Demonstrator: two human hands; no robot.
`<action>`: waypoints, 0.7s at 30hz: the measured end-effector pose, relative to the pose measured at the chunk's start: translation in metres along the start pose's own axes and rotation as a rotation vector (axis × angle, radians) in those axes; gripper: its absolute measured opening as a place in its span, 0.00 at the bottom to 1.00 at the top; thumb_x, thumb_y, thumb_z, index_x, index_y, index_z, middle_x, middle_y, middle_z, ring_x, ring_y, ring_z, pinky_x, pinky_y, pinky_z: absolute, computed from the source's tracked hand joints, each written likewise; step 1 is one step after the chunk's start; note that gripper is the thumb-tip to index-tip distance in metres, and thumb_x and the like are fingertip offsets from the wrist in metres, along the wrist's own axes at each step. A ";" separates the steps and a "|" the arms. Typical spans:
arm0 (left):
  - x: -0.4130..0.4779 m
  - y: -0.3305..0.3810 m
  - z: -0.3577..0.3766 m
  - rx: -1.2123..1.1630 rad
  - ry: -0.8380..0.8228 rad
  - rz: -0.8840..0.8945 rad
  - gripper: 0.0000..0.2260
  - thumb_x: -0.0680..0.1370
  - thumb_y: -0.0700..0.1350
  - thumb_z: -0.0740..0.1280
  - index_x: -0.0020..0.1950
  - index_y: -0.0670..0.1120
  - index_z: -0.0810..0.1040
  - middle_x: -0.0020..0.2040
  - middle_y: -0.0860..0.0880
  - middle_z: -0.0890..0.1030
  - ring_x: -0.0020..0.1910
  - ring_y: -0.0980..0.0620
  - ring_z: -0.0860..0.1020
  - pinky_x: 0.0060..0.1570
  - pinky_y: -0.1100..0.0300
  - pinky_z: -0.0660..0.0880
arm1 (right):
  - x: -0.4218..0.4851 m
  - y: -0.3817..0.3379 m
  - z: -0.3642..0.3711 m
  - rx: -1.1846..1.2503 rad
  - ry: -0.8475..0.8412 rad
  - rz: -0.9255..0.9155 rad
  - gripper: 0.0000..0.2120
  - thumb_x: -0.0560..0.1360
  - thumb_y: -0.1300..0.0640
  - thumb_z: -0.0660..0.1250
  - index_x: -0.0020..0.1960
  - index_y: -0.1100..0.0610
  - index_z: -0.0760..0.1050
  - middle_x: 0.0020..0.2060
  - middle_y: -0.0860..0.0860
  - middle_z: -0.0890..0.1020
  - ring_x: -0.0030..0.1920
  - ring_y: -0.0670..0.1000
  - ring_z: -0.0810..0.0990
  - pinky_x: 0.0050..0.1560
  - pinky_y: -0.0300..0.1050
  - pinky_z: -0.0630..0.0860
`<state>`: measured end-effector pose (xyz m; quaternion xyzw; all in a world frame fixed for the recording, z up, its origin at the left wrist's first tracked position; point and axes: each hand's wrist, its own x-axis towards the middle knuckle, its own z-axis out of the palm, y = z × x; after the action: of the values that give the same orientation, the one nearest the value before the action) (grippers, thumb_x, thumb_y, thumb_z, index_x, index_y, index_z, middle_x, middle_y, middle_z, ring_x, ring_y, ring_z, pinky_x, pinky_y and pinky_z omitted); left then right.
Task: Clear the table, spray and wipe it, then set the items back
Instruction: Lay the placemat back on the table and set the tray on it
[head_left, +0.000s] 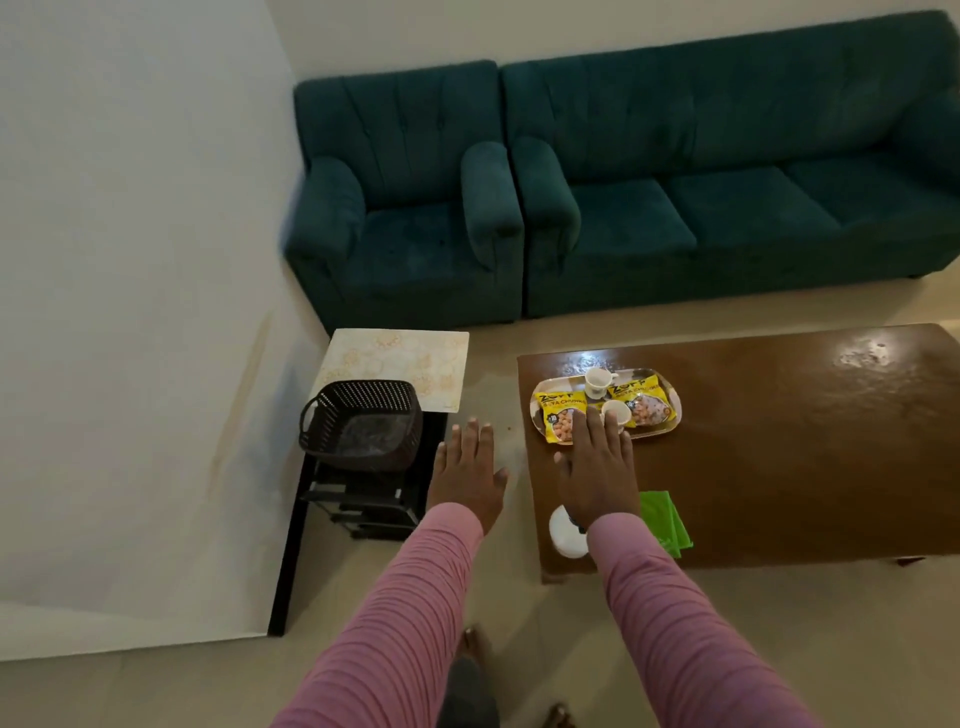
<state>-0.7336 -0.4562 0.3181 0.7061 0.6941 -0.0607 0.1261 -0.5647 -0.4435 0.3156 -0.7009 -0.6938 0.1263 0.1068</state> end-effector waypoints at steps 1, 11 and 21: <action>-0.002 -0.006 -0.001 -0.002 0.004 -0.003 0.29 0.83 0.54 0.50 0.79 0.46 0.40 0.80 0.46 0.41 0.79 0.44 0.41 0.76 0.48 0.42 | -0.002 -0.007 0.002 0.001 -0.003 -0.002 0.30 0.80 0.50 0.56 0.78 0.57 0.52 0.78 0.55 0.52 0.77 0.57 0.45 0.76 0.55 0.44; 0.002 -0.125 -0.025 -0.026 0.055 -0.085 0.29 0.84 0.54 0.48 0.79 0.46 0.40 0.80 0.46 0.41 0.79 0.44 0.40 0.76 0.47 0.41 | 0.026 -0.127 0.031 -0.045 -0.018 -0.138 0.29 0.80 0.49 0.57 0.77 0.57 0.52 0.77 0.54 0.53 0.77 0.57 0.45 0.76 0.55 0.45; 0.055 -0.278 -0.045 -0.090 0.047 -0.122 0.29 0.83 0.54 0.51 0.79 0.46 0.42 0.80 0.46 0.42 0.79 0.44 0.42 0.77 0.47 0.44 | 0.075 -0.253 0.075 -0.026 -0.059 -0.128 0.29 0.82 0.49 0.53 0.78 0.56 0.47 0.78 0.54 0.49 0.77 0.56 0.42 0.75 0.53 0.41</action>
<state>-1.0127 -0.3906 0.3206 0.6575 0.7405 -0.0204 0.1377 -0.8276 -0.3667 0.3251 -0.6524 -0.7416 0.1308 0.0850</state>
